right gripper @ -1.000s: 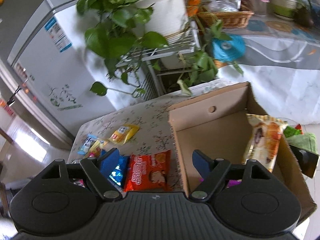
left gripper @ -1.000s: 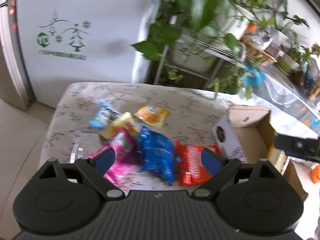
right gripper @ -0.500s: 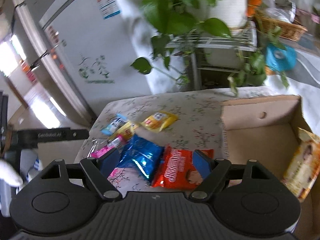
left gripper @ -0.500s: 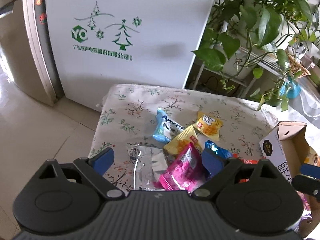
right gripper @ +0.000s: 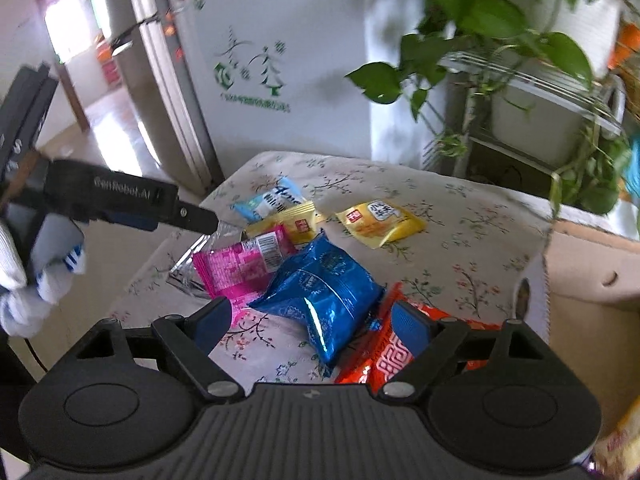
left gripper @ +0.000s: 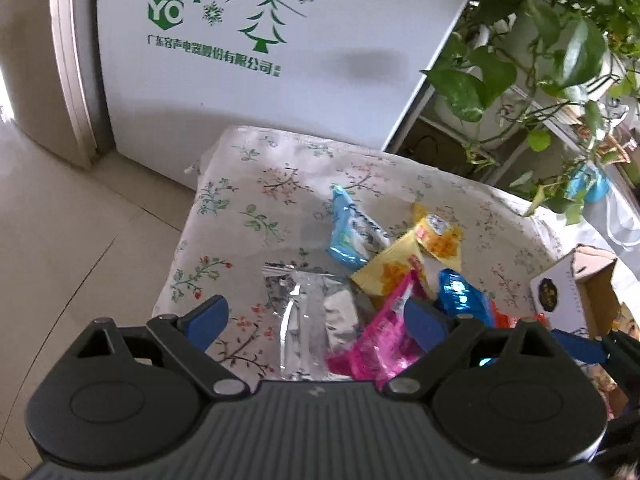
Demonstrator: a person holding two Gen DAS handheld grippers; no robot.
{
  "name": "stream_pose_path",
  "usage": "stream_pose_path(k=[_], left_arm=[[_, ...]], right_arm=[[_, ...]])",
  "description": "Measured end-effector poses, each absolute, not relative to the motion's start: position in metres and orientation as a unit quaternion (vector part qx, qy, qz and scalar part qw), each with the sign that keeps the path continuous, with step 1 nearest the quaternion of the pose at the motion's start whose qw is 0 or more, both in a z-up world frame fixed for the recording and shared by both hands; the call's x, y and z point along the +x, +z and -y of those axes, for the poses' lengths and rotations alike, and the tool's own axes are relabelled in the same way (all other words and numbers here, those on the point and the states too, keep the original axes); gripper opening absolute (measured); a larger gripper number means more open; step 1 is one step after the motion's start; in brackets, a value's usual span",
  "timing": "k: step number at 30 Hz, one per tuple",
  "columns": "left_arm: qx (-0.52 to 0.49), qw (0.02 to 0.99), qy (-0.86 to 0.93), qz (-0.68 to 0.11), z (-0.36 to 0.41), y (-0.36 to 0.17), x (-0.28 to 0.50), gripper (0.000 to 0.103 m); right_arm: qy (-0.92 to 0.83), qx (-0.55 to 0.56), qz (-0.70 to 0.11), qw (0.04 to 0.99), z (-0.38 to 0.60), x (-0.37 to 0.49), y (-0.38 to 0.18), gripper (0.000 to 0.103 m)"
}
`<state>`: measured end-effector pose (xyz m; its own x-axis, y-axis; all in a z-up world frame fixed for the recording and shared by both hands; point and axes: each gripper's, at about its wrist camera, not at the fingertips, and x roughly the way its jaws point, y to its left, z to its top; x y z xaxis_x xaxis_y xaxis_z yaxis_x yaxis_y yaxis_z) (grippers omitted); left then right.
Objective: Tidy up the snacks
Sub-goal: 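Return both grippers to the snack pile, right gripper toward the blue bag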
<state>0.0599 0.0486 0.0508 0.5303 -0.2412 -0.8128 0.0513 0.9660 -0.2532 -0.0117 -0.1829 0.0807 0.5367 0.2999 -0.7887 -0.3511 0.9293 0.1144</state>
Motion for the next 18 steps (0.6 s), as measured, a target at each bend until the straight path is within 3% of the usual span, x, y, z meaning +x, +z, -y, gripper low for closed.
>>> stream_pose_path(k=[6,18], left_arm=[[-0.107,0.861,-0.13,-0.48,-0.042,0.05,0.065,0.094],[-0.108,0.849,-0.158,-0.492,-0.036,0.05,0.071,0.094]], right_arm=[[0.206,-0.101,-0.428,0.874,0.166,0.001,0.065,0.091],[0.247,-0.119,-0.421,0.865,0.16,0.025,0.045,0.096]])
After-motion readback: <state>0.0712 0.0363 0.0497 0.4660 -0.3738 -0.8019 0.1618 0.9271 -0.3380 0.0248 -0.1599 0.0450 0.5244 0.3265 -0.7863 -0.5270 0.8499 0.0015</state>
